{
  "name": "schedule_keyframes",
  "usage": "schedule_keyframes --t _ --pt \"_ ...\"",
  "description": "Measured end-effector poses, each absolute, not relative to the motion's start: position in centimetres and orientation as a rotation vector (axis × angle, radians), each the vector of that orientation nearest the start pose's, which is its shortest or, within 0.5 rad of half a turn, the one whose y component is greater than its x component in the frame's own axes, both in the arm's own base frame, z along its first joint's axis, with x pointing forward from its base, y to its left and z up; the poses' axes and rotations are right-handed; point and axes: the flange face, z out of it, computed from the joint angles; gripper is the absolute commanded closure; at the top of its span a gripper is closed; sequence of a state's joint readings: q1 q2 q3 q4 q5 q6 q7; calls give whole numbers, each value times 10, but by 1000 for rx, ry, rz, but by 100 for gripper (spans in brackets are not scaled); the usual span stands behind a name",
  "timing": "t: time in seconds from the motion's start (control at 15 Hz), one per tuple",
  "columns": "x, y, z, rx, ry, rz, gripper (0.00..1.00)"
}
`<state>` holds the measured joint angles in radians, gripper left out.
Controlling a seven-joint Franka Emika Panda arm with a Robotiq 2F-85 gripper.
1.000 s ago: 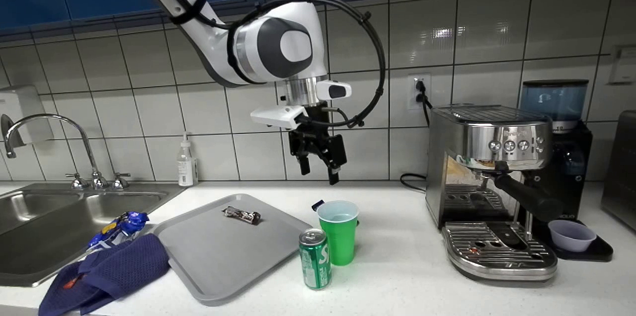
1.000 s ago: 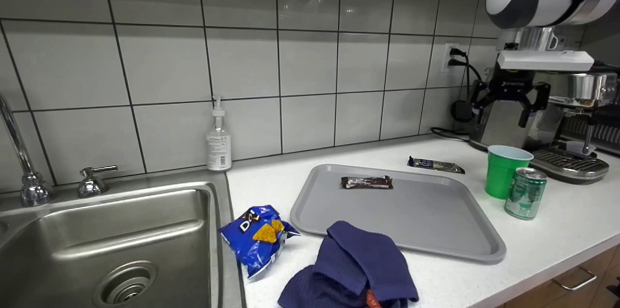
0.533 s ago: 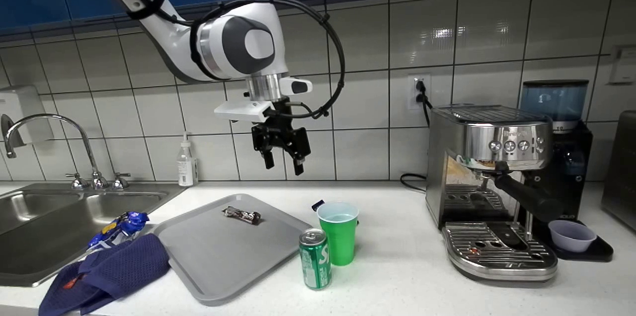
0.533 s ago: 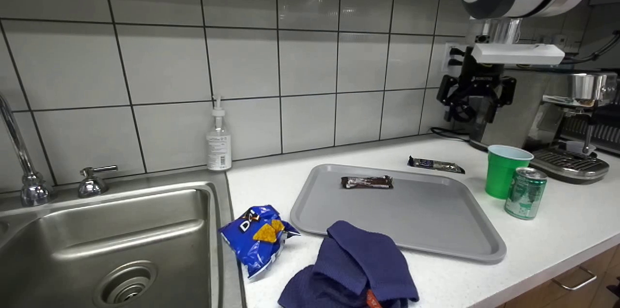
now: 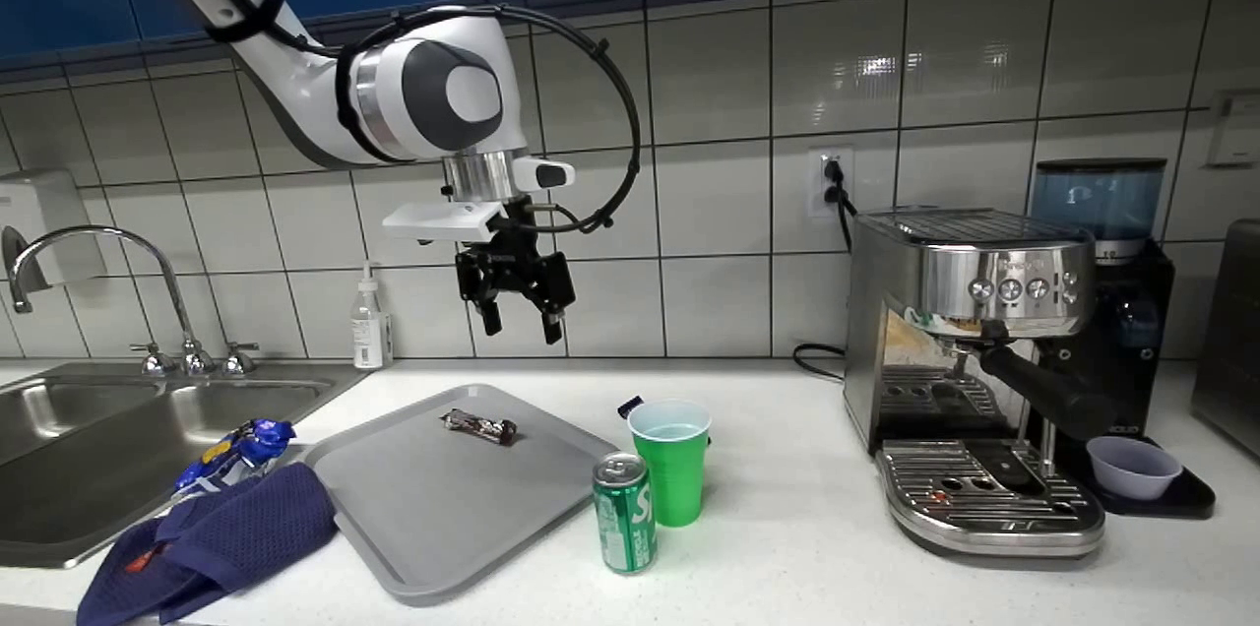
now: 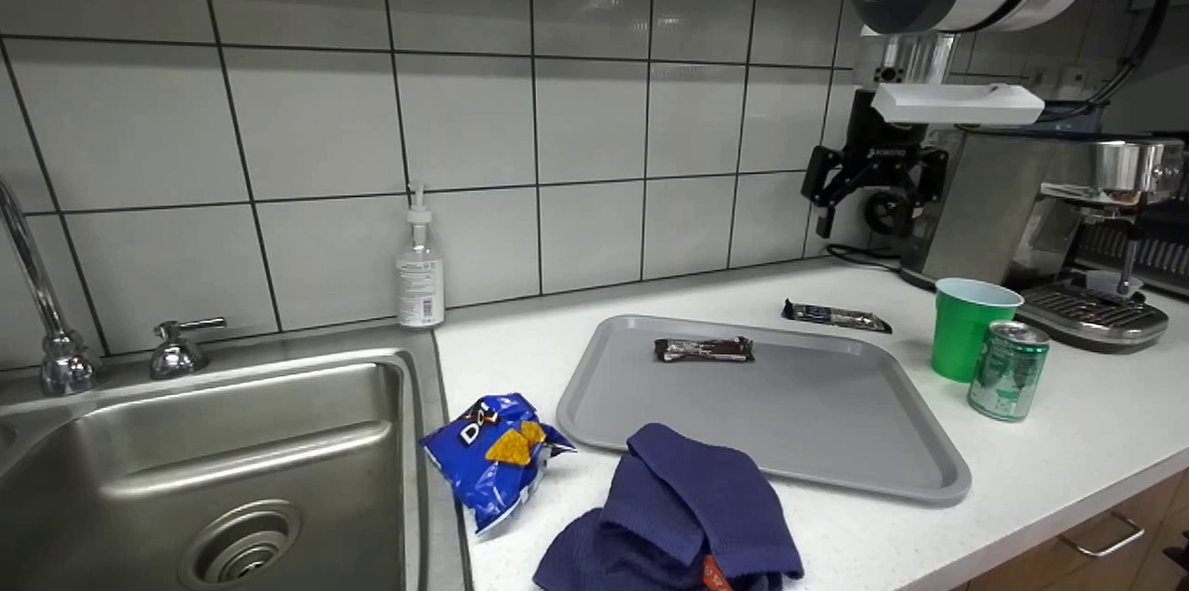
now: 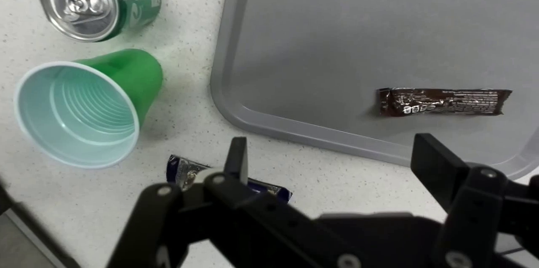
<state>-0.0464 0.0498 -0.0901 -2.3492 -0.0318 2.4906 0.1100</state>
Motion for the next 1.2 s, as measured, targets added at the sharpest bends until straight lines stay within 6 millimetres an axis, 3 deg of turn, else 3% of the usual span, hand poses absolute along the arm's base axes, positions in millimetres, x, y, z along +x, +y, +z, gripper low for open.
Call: schedule_keyframes --t 0.73,1.2 --pt "510 -68 314 -3145 359 -128 0" --pt "514 -22 269 -3117 589 3 0"
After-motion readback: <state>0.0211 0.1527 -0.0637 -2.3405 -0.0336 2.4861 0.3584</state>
